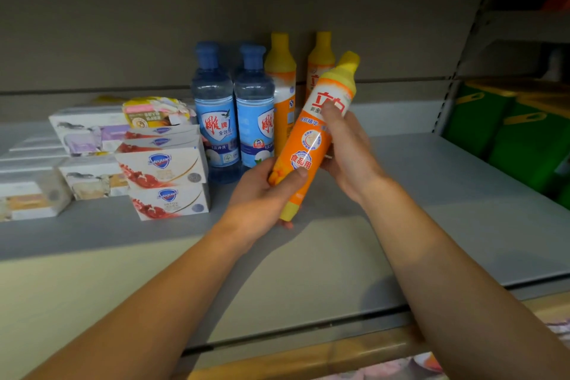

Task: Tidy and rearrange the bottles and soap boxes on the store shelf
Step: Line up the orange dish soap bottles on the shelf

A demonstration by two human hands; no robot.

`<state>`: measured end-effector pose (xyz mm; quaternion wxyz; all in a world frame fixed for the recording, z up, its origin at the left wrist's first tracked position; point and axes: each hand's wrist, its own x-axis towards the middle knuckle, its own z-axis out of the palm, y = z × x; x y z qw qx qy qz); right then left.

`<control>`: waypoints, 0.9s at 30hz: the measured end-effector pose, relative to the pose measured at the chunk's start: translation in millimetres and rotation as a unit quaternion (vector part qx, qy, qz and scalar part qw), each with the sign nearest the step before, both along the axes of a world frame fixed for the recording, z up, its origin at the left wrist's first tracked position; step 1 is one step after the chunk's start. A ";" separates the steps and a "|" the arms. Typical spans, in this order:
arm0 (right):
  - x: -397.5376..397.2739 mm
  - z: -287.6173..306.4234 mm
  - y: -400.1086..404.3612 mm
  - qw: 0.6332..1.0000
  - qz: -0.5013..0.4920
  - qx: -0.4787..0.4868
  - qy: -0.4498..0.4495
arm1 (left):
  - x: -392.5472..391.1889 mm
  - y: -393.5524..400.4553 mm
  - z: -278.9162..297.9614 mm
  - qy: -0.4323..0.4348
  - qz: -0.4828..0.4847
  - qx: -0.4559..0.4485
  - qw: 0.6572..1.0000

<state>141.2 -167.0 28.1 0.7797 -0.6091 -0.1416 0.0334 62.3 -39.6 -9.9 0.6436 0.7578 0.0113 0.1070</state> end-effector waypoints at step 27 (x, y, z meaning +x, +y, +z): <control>34.1 -17.1 -30.1 0.957 -0.123 -0.212 -0.155 | 29.5 14.3 -35.8 0.041 0.009 0.555 0.831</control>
